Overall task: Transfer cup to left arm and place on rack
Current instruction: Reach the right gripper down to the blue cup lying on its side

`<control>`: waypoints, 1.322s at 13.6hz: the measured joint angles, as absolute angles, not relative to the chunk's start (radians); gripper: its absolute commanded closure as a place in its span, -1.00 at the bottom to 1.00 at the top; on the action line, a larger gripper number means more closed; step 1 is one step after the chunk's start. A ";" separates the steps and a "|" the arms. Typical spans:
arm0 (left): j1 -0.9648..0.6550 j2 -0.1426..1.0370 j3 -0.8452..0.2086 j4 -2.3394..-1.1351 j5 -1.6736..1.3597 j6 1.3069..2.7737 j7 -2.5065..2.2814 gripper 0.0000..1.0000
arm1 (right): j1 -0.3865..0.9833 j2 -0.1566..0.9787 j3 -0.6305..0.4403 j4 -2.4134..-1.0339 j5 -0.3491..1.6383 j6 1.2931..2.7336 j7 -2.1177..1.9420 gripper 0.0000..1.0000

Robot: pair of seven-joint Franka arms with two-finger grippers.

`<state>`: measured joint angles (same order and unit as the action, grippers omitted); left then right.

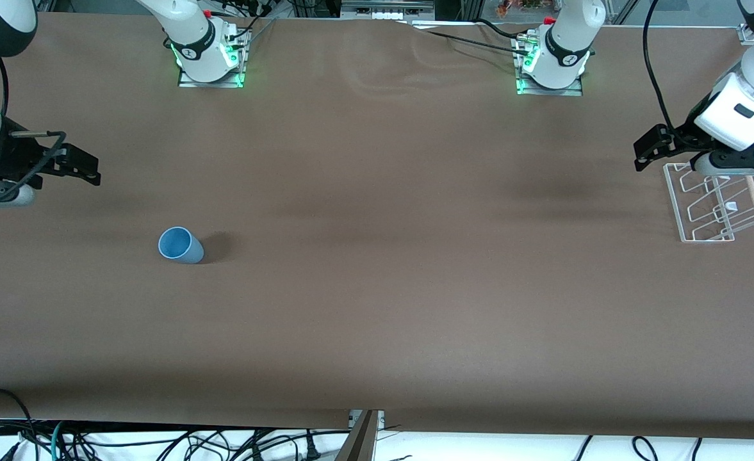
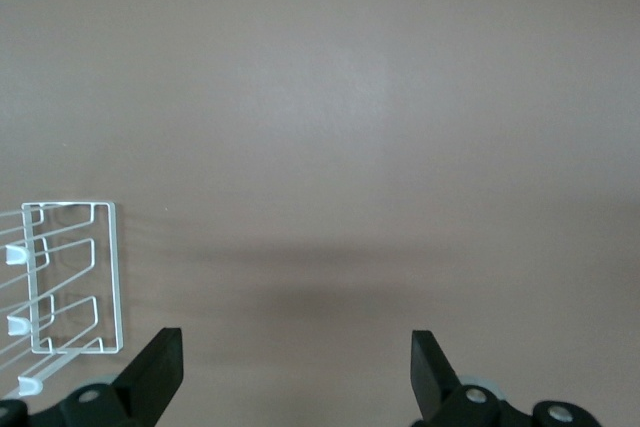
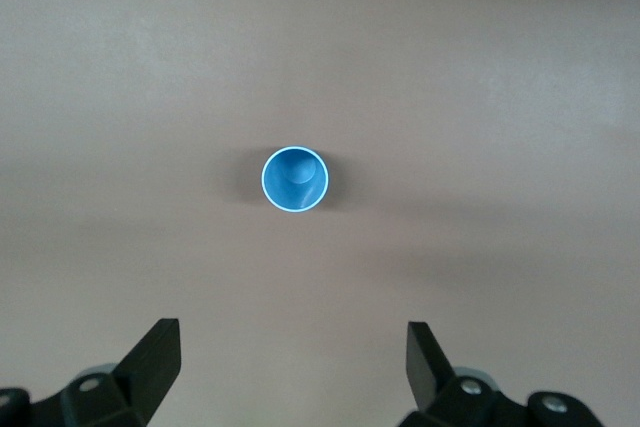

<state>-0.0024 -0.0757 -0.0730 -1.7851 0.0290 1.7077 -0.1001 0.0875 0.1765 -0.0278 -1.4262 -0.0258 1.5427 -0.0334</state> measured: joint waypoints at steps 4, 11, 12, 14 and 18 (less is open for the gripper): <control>0.000 -0.063 -0.085 -1.782 0.029 1.702 -0.103 -1.00 | 0.087 0.233 -0.030 -1.435 -0.028 1.580 -0.033 -1.00; 0.004 -0.028 -0.092 -1.750 0.029 1.587 -0.103 -1.00 | 0.079 0.343 -0.039 -1.557 -0.037 1.740 -0.033 -1.00; 0.004 -0.018 -0.093 -1.746 0.030 1.575 -0.103 -1.00 | 0.078 0.348 -0.040 -1.598 -0.037 1.789 -0.034 -1.00; 0.004 -0.007 -0.094 -1.741 0.030 1.565 -0.103 -1.00 | 0.073 0.355 -0.040 -1.677 -0.037 1.884 -0.042 -1.00; 0.004 -0.003 -0.094 -1.734 0.030 1.564 -0.102 -1.00 | 0.068 0.363 -0.041 -1.802 -0.037 2.060 -0.046 -1.00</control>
<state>0.0038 -0.0035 -0.0940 -1.7339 0.0300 1.5636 -0.1022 0.0677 0.3627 -0.0411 -1.8020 -0.0372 2.0595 -0.0462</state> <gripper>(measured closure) 0.000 0.000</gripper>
